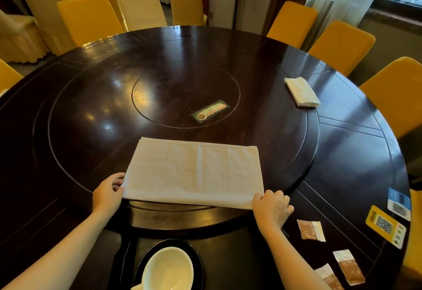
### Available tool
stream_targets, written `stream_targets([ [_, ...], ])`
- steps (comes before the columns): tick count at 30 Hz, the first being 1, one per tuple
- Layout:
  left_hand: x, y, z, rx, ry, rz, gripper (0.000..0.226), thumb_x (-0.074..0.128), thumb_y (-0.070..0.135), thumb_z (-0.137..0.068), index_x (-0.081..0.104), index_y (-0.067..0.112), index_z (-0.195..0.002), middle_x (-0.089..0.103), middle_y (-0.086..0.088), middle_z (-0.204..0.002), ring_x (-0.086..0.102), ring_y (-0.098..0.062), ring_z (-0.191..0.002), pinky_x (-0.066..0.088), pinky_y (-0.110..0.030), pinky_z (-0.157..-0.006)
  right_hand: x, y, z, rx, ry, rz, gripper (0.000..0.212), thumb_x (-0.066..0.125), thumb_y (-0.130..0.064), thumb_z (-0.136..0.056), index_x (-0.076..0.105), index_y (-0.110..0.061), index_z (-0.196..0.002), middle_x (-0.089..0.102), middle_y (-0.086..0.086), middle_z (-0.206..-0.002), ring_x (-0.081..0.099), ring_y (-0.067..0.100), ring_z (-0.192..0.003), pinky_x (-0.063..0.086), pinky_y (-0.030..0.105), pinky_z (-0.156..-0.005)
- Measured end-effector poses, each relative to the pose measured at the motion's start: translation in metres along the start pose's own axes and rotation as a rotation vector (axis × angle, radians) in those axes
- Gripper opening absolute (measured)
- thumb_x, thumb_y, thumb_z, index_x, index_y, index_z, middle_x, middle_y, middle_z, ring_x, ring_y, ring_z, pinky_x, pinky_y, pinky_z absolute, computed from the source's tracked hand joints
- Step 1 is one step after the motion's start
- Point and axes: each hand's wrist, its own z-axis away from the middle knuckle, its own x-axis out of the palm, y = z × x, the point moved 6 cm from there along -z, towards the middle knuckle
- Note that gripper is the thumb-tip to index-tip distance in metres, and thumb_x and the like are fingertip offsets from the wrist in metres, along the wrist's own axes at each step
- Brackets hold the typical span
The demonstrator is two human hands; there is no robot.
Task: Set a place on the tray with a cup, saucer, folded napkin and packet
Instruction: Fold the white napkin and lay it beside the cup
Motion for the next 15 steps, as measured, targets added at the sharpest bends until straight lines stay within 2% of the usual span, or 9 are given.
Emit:
stream_targets([
  [4, -0.0022, 0.006, 0.0022, 0.08, -0.013, -0.011, 0.029, 0.056, 0.003, -0.086, 0.063, 0.013, -0.112, 0.063, -0.001, -0.09, 0.058, -0.019, -0.08, 0.043, -0.032, -0.072, 0.002, 0.0004, 0.0001, -0.003, 0.0, 0.024, 0.031, 0.039, -0.031, -0.089, 0.06, -0.014, -0.074, 0.046, 0.001, -0.08, 0.038, 0.018, -0.079, 0.033, 0.037, -0.077],
  [11, -0.0019, 0.0071, -0.0026, 0.114, -0.035, -0.001, 0.03, 0.057, 0.003, -0.086, 0.063, 0.012, -0.114, 0.064, -0.003, -0.094, 0.058, -0.019, -0.084, 0.046, -0.031, -0.076, 0.0045, 0.0, 0.0018, -0.006, 0.025, 0.023, 0.031, 0.039, -0.029, -0.09, 0.061, -0.012, -0.076, 0.049, 0.003, -0.083, 0.043, 0.021, -0.084, 0.034, 0.04, -0.079],
  [15, -0.0001, 0.0078, -0.0067, 0.135, -0.031, -0.033, 0.031, 0.058, 0.002, -0.085, 0.062, 0.01, -0.115, 0.062, -0.003, -0.094, 0.057, -0.018, -0.079, 0.044, -0.03, -0.073, 0.004, 0.0008, 0.0034, -0.019, 0.038, 0.012, 0.03, 0.04, -0.029, -0.09, 0.06, -0.012, -0.075, 0.048, 0.003, -0.082, 0.041, 0.02, -0.082, 0.034, 0.039, -0.078],
])
